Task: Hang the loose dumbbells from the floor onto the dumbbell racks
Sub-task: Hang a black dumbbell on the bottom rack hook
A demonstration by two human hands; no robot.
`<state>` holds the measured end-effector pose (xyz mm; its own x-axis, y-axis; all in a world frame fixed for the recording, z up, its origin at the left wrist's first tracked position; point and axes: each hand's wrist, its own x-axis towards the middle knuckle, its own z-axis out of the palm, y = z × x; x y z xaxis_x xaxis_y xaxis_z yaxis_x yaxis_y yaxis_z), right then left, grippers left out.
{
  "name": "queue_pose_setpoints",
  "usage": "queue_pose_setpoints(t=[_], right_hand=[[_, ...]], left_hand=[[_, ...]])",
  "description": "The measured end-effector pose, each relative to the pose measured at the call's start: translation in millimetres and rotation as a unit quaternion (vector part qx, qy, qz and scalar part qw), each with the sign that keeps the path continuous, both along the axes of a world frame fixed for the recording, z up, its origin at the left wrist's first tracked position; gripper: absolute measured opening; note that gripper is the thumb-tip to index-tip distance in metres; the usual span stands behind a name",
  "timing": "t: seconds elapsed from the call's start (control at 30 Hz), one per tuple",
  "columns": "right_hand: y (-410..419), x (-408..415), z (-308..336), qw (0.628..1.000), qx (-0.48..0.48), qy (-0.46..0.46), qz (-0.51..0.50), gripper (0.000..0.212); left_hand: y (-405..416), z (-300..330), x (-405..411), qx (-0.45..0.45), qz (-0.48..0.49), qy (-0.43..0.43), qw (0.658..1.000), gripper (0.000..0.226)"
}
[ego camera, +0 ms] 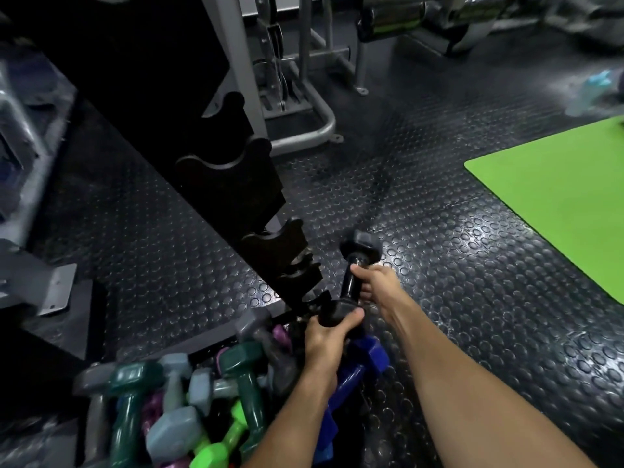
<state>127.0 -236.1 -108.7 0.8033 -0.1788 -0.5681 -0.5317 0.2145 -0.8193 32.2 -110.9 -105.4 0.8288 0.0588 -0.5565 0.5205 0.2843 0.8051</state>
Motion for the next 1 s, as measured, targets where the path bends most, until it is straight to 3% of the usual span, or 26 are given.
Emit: queue_pose_setpoints(t=[0.07,0.17,0.3,0.53,0.73,0.87,1.0], right_hand=[[0.5,12.7,9.0,0.999,-0.010,-0.012,0.034,0.010],[13.4,29.8,12.7,0.997,-0.030,-0.004,0.073,0.025],[37.3,43.8,9.4,0.994,-0.039,-0.002,0.102,0.031],[52.2,52.0,5.2,0.992,-0.050,-0.002,0.119,0.024],[52.6,56.1,4.3,0.986,-0.076,-0.004,0.149,0.027],[52.9,56.8,8.1,0.978,-0.112,-0.022,0.176,0.032],[56.6,54.9,14.0,0.976,-0.130,-0.018,0.173,0.038]], left_hand=[[-7.0,2.5,5.5,-0.077,0.050,0.013,0.996,0.035],[-15.5,2.4,17.0,-0.151,0.110,0.030,0.982,0.043],[-11.6,-1.9,25.8,-0.198,0.170,0.027,0.965,0.046],[-4.6,-17.5,27.6,-0.256,0.191,0.043,0.947,0.054],[0.6,-19.9,22.8,-0.345,0.219,0.065,0.910,0.063],[1.5,-19.4,20.5,-0.351,0.227,0.034,0.908,0.055],[0.1,-14.5,22.8,-0.245,0.216,0.061,0.943,0.058]])
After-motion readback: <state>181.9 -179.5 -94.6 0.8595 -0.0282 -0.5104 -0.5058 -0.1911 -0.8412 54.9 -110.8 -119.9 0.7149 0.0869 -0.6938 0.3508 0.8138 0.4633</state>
